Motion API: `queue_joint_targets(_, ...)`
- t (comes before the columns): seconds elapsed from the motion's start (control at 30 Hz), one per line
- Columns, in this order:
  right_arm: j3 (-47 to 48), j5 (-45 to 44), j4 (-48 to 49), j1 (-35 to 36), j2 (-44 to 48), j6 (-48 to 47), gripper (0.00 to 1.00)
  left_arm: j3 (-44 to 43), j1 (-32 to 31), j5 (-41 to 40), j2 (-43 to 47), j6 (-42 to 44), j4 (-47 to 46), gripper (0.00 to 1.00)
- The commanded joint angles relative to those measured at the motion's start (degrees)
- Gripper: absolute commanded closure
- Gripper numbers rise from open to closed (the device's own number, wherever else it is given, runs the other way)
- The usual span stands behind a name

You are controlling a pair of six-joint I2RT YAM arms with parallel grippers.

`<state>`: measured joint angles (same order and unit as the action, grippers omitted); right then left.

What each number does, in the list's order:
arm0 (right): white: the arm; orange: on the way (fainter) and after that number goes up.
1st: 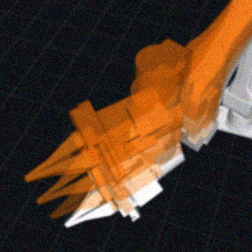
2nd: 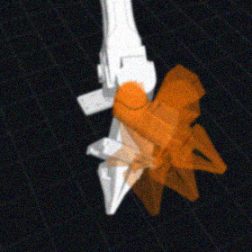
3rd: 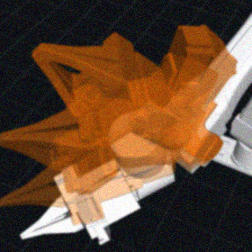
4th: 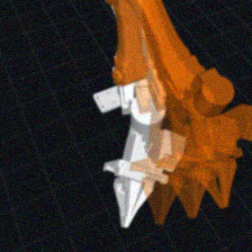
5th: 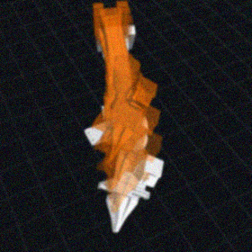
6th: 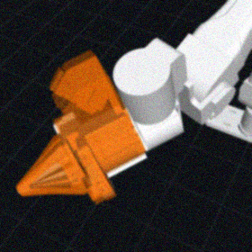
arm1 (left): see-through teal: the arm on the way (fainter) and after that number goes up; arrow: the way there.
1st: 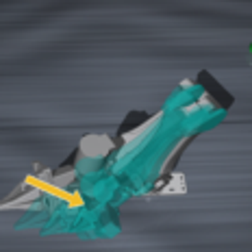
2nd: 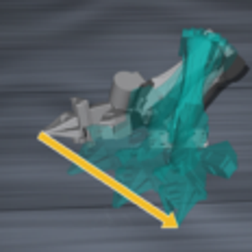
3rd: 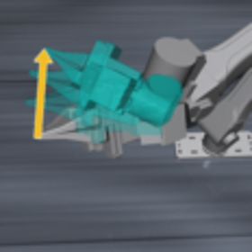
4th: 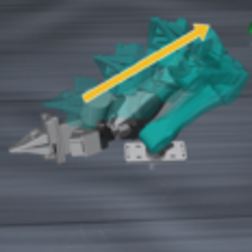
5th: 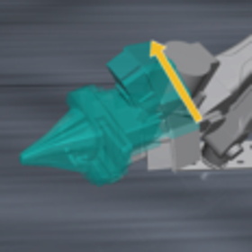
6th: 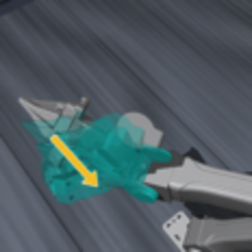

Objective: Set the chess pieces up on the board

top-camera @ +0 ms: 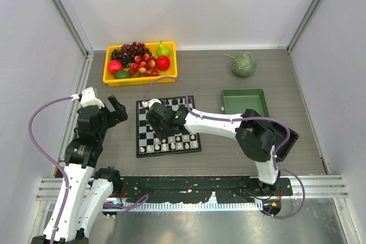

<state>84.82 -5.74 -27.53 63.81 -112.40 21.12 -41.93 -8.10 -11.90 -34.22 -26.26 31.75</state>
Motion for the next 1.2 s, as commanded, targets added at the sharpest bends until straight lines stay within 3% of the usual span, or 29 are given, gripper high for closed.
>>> queue_joint_targets(0.0,4.0,-0.4,0.6,0.4,0.2,-0.4,0.66,0.3,0.5,0.7,0.5,1.1,-2.7,0.01)
queue_joint_targets(0.9,5.9,4.9,0.4,0.5,-3.5,-0.7,0.70,0.1,0.9,0.8,0.3,1.4,-2.9,0.01)
queue_joint_targets(1.17,6.9,0.4,0.5,0.3,0.3,-1.7,0.64,0.0,0.8,0.8,0.4,1.5,-2.8,0.01)
